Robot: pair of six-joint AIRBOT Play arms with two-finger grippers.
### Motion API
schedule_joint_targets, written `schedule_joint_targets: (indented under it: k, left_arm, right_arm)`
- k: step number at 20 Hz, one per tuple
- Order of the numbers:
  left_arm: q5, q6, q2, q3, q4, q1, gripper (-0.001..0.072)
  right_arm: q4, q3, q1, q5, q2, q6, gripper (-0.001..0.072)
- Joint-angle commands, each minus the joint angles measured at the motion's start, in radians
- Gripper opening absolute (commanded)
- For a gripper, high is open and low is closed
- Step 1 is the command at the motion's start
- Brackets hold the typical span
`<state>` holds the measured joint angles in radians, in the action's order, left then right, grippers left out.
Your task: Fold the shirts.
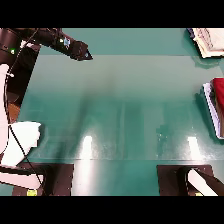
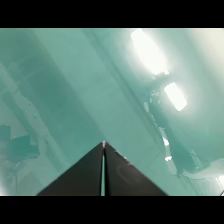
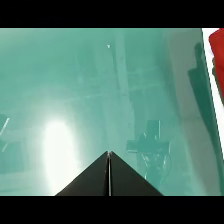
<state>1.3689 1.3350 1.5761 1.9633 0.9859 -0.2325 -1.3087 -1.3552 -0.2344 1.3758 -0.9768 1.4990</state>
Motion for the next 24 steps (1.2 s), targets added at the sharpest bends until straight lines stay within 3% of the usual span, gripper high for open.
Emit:
schedule_joint_targets:
  k: [1,13,16,18,19,24]
  left_arm:
    - [-0.001,0.000,0.001,0.000,0.000,0.000,0.0025]
    - [-0.004,0.000,0.001,0.000,0.000,0.000,0.0025]
    - [-0.078,0.001,0.001,0.000,-0.014,0.000,0.0025]
    - [-0.037,0.057,-0.004,0.014,-0.004,0.006,0.0025]
    - [0.020,0.115,-0.015,0.032,0.024,0.018,0.0024]
    - [0.306,0.135,-0.233,0.016,0.457,0.034,0.0024]
  right_arm:
    - [0.001,0.000,0.003,-0.007,0.001,0.000,0.0018]
    - [0.006,0.000,0.003,0.029,0.001,0.000,0.0018]
    - [0.006,0.000,0.003,0.049,0.001,0.000,0.0018]
    - [0.006,0.000,0.003,0.049,0.002,0.000,0.0018]
    - [0.008,0.000,0.003,0.048,0.002,0.000,0.0018]
    - [0.008,0.000,0.003,0.037,0.002,0.000,0.0018]
